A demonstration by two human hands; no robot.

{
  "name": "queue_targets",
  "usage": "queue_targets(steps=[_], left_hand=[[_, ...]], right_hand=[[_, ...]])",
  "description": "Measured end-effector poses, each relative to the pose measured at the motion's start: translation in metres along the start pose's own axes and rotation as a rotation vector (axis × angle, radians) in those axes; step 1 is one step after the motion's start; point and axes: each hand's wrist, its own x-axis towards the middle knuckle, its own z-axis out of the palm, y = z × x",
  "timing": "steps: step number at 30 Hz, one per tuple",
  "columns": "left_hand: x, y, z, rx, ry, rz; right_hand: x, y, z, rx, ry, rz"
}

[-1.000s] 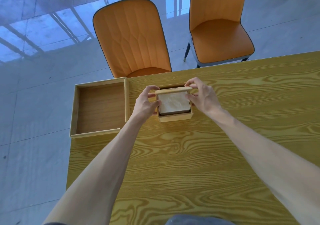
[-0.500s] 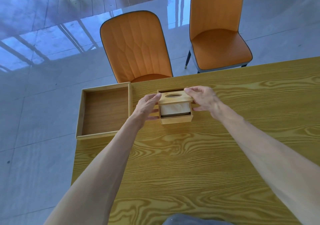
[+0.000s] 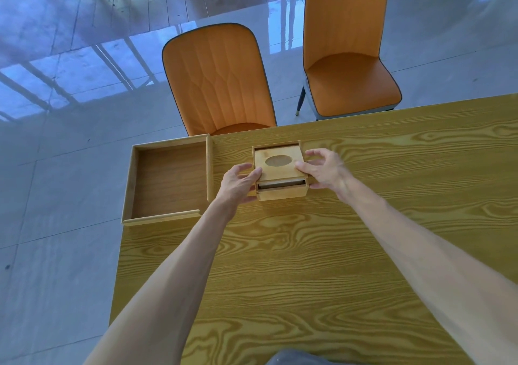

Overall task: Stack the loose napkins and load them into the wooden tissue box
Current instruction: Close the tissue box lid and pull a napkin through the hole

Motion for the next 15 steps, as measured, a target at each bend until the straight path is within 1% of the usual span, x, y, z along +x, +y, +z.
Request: queue_targets(steps=[8,15], left_hand=[[0.004,-0.008,0.001,0.018,0.026,0.030],[0.008,-0.014,0.002,0.060,0.061,0.063]], right_hand=[[0.000,0.010,0.002,-0.007,0.008,-0.020],[0.001,0.018,0.005,-0.066,0.049,-0.088]])
